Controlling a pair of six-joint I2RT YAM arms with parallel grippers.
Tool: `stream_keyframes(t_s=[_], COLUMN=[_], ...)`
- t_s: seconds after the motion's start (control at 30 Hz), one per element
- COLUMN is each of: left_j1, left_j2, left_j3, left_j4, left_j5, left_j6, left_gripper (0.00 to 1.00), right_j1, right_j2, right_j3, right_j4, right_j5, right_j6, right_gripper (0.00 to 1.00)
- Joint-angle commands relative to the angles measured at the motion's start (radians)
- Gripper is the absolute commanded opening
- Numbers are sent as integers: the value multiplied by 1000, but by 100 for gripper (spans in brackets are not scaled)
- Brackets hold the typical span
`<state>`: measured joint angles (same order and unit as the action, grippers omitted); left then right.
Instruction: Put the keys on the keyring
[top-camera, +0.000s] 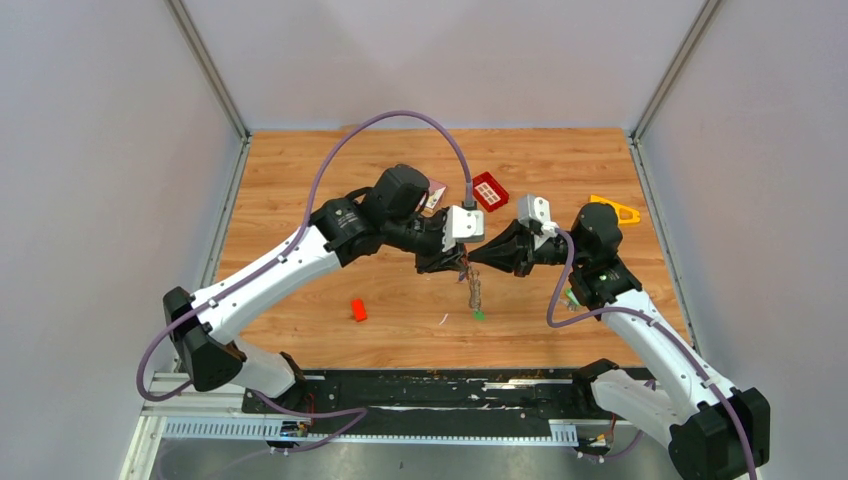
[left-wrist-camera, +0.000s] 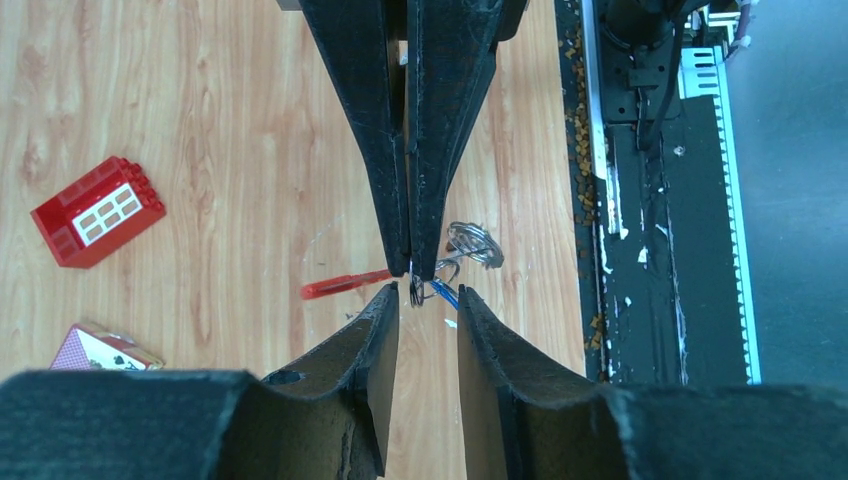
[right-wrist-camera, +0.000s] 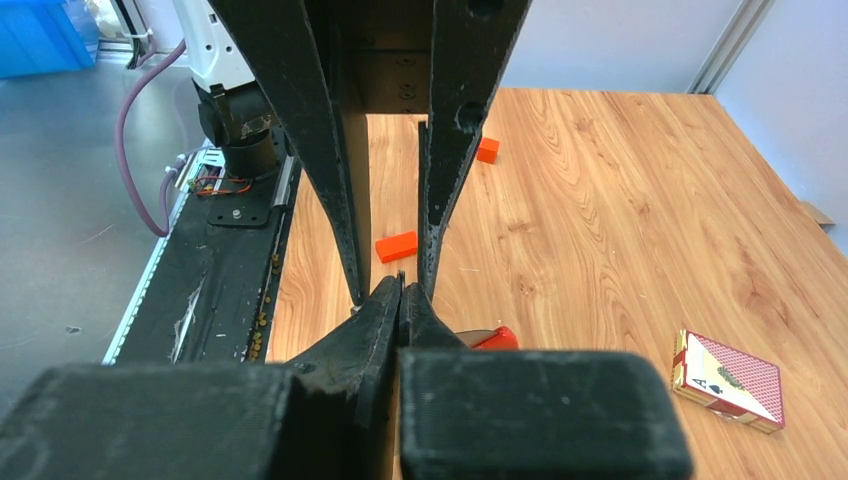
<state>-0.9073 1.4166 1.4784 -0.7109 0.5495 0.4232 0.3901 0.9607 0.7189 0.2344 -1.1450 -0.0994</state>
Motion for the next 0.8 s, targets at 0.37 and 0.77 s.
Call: stream_keyframes(t_s=[0.37,0.77], left_j1=[-1,-9], left_j2=[24,87], left_j3=[33,222], left_j4=[43,-289], left_j5=[43,-208], left_j6=[-41,62], left_gripper=[8,0], right_j1=[4,2], right_j2=[-12,-29], right_j3=[19,35], right_j4=[3,-137], right_j5=[2,80], right_j6=[-40,-184], right_gripper=[0,10])
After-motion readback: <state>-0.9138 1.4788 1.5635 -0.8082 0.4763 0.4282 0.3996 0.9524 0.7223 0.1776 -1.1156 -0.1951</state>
